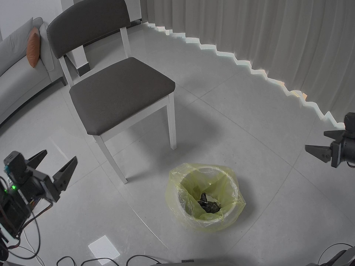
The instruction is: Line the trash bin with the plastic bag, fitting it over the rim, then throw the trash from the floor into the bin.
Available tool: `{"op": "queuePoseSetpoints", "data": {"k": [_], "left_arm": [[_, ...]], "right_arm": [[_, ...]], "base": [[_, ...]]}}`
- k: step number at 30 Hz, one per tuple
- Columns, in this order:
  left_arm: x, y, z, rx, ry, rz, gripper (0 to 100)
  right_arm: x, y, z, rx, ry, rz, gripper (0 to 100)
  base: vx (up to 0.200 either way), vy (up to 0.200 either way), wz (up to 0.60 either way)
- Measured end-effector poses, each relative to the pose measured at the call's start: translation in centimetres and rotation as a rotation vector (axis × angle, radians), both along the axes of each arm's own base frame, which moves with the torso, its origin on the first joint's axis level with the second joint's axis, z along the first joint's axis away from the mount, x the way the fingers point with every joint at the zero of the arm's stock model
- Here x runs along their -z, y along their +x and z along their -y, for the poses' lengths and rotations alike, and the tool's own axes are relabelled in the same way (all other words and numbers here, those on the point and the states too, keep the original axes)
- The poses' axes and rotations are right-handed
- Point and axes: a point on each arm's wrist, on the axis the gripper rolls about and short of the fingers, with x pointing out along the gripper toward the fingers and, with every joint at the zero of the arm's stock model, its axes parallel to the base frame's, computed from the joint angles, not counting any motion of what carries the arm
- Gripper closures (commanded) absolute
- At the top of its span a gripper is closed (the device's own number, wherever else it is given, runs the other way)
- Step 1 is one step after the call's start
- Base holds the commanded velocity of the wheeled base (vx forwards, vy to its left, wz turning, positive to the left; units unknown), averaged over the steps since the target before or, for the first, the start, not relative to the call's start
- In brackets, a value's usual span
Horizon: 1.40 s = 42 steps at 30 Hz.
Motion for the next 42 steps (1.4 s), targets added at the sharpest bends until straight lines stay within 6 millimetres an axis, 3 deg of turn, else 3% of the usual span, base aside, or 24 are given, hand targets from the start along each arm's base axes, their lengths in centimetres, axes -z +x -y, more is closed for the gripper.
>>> {"op": "queuePoseSetpoints", "data": {"k": [11,16,21,30,37,42], "left_arm": [[1.3,-9.5,-3.4,-0.053,-0.055,-0.050,0],[2.4,-13.1,-4.0,-0.091,-0.133,-0.009,0],[4.3,-15.6,-4.1,-0.133,-0.155,0.065,0],[6.7,-16.1,-4.0,-0.197,-0.058,0.083,0],[8.2,-15.5,-4.1,-0.261,0.004,0.096,0],[8.8,-15.3,-4.2,-0.290,0.037,0.106,0]], "right_arm": [[0.7,-10.5,0.6,0.037,0.083,0.158,0],[2.5,-15.1,0.8,0.039,0.137,0.220,0],[5.9,-18.4,0.9,0.031,0.193,0.259,0],[10.4,-21.2,0.9,0.040,0.230,0.334,0],[13.2,-20.9,0.9,0.077,0.207,0.318,0],[13.7,-20.3,1.0,0.137,0.219,0.404,0]], "base": [[0.000,0.000,0.00],[0.000,0.000,0.00],[0.000,0.000,0.00],[0.000,0.000,0.00],[0.000,0.000,0.00],[0.000,0.000,0.00]]}}
